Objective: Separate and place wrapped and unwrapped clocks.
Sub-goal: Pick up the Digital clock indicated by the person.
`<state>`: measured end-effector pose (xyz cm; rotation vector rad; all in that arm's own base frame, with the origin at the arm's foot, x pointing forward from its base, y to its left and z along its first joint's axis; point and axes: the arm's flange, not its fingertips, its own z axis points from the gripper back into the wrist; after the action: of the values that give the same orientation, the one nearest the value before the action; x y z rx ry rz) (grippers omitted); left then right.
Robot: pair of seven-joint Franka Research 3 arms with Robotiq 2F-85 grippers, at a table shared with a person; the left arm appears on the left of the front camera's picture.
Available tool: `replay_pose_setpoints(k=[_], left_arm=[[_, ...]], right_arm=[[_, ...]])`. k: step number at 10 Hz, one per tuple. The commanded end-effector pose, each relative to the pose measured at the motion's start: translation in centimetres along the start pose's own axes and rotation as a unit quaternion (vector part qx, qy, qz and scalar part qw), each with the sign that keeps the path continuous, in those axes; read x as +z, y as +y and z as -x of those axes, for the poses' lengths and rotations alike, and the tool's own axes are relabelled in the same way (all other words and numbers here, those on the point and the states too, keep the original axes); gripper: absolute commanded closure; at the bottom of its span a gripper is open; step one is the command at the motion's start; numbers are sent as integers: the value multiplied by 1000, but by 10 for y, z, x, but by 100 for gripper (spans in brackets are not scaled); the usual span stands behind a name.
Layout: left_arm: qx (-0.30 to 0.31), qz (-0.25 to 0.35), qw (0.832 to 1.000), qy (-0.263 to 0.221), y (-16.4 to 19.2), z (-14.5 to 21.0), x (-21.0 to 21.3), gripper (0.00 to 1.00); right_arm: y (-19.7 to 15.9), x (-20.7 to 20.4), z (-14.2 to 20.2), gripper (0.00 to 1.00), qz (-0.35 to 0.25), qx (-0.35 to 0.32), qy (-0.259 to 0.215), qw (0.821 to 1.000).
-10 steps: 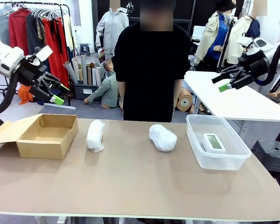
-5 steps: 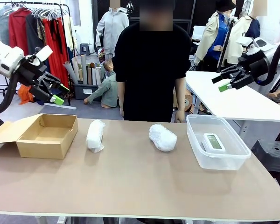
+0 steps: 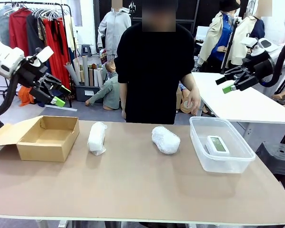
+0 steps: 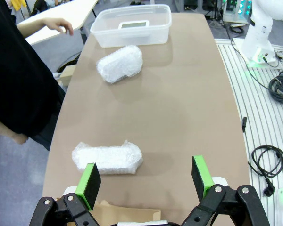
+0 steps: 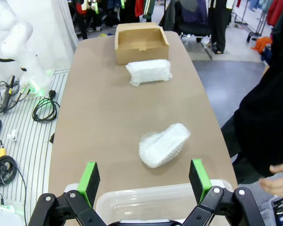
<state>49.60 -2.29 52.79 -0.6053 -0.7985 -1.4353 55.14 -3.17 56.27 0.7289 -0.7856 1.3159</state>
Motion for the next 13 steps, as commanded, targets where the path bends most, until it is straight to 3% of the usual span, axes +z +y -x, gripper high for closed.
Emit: replay_pose_setpoints(k=[1,13], left_arm=[[-1,0,1000,-1,0,-1,1,0],[-1,0,1000,-1,0,-1,1,0]], right_arm=[[0,1,0,0,1,0,-1,1000],[0,1,0,0,1,0,-1,1000]])
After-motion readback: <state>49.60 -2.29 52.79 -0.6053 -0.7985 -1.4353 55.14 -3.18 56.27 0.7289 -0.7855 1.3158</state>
